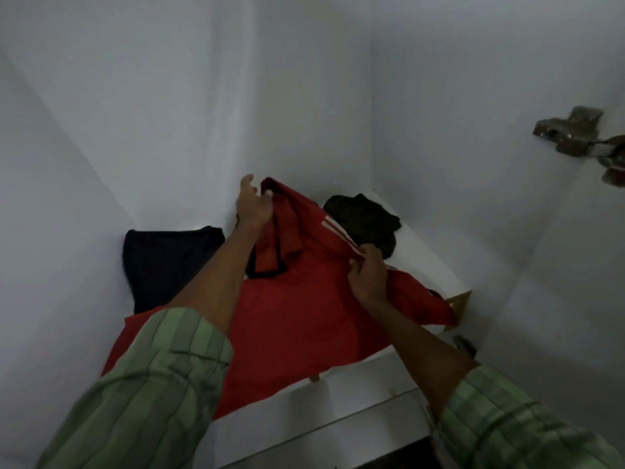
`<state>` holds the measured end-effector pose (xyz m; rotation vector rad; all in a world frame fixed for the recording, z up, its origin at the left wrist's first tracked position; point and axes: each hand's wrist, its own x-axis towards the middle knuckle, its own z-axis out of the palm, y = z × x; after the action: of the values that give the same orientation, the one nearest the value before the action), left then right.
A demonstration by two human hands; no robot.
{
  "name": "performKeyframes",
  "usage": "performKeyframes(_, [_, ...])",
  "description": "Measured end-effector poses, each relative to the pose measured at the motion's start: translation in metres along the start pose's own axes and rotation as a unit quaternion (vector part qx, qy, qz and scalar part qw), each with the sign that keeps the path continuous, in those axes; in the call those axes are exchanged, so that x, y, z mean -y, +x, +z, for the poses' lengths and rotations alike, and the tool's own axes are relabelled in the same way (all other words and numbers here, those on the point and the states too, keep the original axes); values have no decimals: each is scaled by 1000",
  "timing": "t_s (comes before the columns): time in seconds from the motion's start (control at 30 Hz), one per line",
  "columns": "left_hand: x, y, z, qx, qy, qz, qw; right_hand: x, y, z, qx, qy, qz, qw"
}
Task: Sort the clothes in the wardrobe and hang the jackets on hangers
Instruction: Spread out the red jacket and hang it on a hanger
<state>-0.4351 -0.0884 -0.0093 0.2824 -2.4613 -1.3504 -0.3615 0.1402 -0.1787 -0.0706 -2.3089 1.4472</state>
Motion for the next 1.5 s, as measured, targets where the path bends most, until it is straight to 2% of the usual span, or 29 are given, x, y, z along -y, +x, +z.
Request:
performKeyframes(0.07, [14, 6, 36, 68, 102, 52, 991, -15, 5, 2, 37, -2, 16, 999])
performKeyframes(0.13, [28, -3, 65, 113, 220, 162, 955, -30, 6, 6, 57, -7, 4, 998])
performKeyframes(0.2, [39, -13, 87, 168, 324, 274, 890, -33, 6, 8, 55, -11, -22, 998])
performKeyframes(0.27, [40, -27, 102, 225, 409, 337, 818, -31, 10, 9, 38, -5, -37, 999])
performKeyframes(0.3, [42, -34, 107, 238, 438, 358, 790, -30, 10, 9, 32, -1, -38, 999])
performKeyframes(0.37, [45, -40, 115, 237, 468, 389, 757, -28, 8, 9, 22, 2, -47, 999])
performKeyframes(0.5, [41, -39, 112, 195, 461, 385, 775, -22, 2, 4, -10, 6, -57, 998])
performKeyframes(0.57, [34, -43, 104, 149, 466, 374, 787, -19, -2, 1, -19, 3, -70, 997])
performKeyframes(0.63, [31, -47, 95, 106, 461, 327, 818, -15, -8, -2, -13, -6, -102, 995])
performKeyframes(0.7, [36, -48, 87, 115, 457, 275, 838, -10, -15, -4, 7, -16, -133, 991])
performKeyframes(0.73, [41, -49, 82, 132, 466, 276, 830, -7, -20, -5, 17, -27, -151, 988])
performKeyframes(0.8, [47, -56, 71, 164, 483, 335, 792, -2, -30, -7, 31, -58, -202, 977])
performKeyframes(0.9, [50, -76, 56, 141, 476, 436, 751, 6, -50, -12, 59, -90, -247, 963])
performKeyframes(1.07, [57, -109, 50, 143, 469, 450, 747, 12, -79, -25, 68, -113, -302, 944])
performKeyframes(1.2, [49, -138, 49, 162, 492, 433, 737, 17, -111, -39, 100, -179, -424, 882])
performKeyframes(1.23, [48, -142, 47, 166, 498, 439, 729, 16, -120, -43, 116, -183, -424, 879])
performKeyframes(1.3, [55, -150, 44, 177, 509, 448, 714, 12, -135, -52, 124, -172, -380, 900])
performKeyframes(1.33, [60, -153, 43, 170, 502, 441, 725, 9, -138, -54, 122, -157, -346, 917])
performKeyframes(1.37, [66, -158, 43, 156, 486, 421, 750, 9, -144, -60, 109, -138, -310, 934])
performKeyframes(1.43, [74, -170, 42, 125, 441, 366, 810, 12, -158, -68, 35, -90, -225, 970])
performKeyframes(1.5, [76, -182, 43, 102, 373, 346, 855, 17, -177, -69, -70, -36, -77, 994])
